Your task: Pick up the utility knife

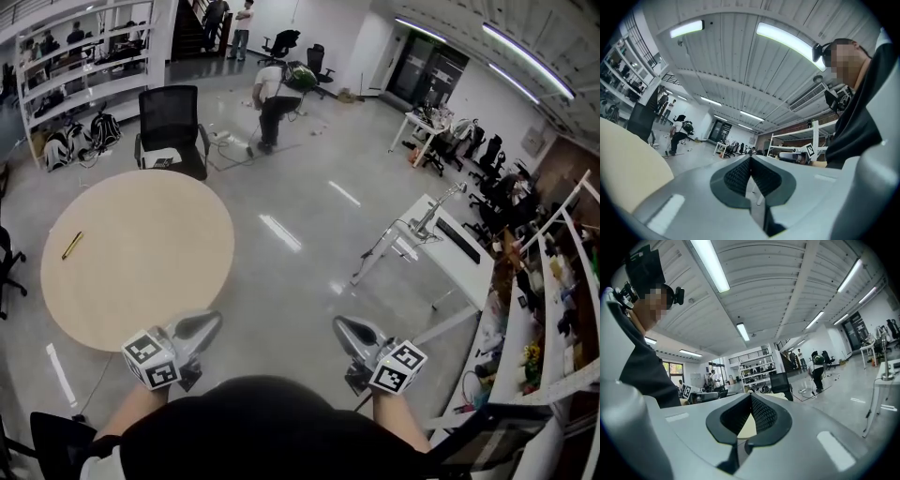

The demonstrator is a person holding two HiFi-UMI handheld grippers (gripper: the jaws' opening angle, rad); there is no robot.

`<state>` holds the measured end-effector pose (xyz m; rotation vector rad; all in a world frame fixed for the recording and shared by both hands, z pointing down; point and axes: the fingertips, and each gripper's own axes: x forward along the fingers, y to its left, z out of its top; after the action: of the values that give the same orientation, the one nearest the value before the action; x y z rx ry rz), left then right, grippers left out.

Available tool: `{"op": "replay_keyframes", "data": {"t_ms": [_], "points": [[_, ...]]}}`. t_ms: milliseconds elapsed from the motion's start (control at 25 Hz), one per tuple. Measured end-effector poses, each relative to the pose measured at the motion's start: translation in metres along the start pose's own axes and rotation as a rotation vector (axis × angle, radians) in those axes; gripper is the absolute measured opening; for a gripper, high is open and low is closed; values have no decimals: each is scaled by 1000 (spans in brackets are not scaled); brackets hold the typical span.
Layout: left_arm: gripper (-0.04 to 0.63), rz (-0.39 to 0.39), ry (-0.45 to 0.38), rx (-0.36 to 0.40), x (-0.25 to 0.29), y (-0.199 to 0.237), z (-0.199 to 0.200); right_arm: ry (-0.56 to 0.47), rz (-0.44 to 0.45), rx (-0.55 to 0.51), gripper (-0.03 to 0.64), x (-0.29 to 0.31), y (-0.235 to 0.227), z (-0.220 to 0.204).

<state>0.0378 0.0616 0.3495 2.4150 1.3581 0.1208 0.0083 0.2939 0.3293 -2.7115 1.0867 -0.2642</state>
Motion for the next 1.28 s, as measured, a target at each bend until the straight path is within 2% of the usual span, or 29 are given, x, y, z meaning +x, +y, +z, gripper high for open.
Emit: {"op": "replay_keyframes", "data": {"t_ms": [360, 520, 680, 760, 880, 1000, 1120, 1280], "points": [[0, 39, 30, 5, 66, 43, -10, -7, 27, 35, 14, 25, -88, 5], [0, 83, 30, 18, 124, 59, -13, -10, 49, 42, 14, 25, -160, 15], [0, 138, 2, 23, 205, 70, -15, -2, 87, 49, 14, 25, -251, 41], [0, 147, -3, 15, 250, 67, -14, 7, 121, 34, 14, 25, -289, 61], [0, 157, 7, 43, 318, 67, -12, 11, 163, -2, 14, 22, -345, 87], [0, 170, 3, 47, 374, 77, -14, 15, 170, 24, 14, 20, -404, 95], [0, 188, 15, 45, 410, 93, -18, 24, 177, 59, 14, 29, -451, 99], [0, 234, 21, 32, 427, 134, -19, 44, 209, 60, 14, 67, -485, 101]]}}
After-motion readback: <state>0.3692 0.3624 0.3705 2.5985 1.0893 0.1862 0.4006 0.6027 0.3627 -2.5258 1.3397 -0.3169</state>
